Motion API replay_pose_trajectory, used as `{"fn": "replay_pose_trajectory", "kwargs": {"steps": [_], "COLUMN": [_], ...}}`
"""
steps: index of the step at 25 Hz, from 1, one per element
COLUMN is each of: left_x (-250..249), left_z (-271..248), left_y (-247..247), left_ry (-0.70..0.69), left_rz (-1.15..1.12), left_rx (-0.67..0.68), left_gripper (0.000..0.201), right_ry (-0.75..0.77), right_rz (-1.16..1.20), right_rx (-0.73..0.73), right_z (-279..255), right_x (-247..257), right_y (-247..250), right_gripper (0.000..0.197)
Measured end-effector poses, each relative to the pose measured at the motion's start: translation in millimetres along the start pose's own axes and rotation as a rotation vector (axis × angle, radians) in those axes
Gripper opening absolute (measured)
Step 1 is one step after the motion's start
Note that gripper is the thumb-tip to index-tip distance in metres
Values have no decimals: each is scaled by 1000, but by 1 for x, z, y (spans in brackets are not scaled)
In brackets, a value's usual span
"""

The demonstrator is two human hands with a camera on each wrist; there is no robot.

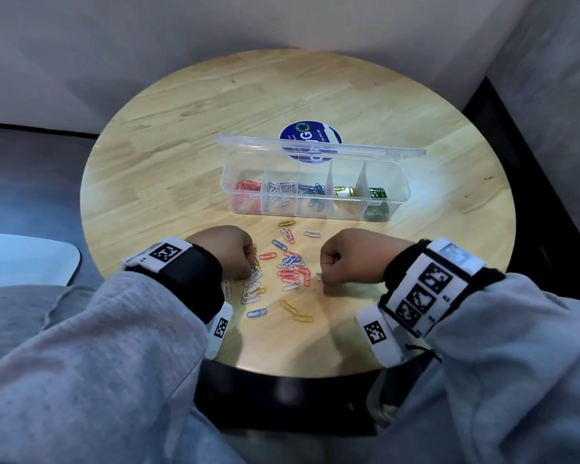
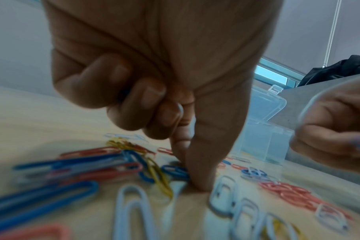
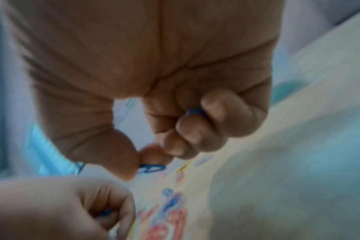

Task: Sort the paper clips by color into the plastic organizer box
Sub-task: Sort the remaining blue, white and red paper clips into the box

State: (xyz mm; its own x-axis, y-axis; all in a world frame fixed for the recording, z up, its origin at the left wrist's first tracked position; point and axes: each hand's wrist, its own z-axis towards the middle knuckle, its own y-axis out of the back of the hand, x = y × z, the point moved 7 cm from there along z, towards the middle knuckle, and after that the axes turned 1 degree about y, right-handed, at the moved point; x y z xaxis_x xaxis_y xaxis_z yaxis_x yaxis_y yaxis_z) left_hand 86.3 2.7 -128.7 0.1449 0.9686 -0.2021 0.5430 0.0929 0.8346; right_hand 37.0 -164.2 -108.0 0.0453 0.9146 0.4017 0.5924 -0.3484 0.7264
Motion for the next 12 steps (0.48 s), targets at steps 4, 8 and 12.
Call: {"fn": "replay_pose_trajectory", "kwargs": {"steps": [4,8,12], "left_x": [3,-2,-12], "left_z": [-1,-6,-11], "left_y": [-4,6,18], "left_ry": [5,-28,1], "left_rz": [-34,-364,-1154], "left_rx": [63,122,156], "left_gripper": [9,20,31], "right_ry": [-90,-137,-137], "right_rz": [655,1139,1328], "right_rx": [59,46,57], "right_z": [7,13,20], "right_x": [-18,-22,-19], "right_y": [-2,-11,-11], "right_gripper": [27,29,27]}}
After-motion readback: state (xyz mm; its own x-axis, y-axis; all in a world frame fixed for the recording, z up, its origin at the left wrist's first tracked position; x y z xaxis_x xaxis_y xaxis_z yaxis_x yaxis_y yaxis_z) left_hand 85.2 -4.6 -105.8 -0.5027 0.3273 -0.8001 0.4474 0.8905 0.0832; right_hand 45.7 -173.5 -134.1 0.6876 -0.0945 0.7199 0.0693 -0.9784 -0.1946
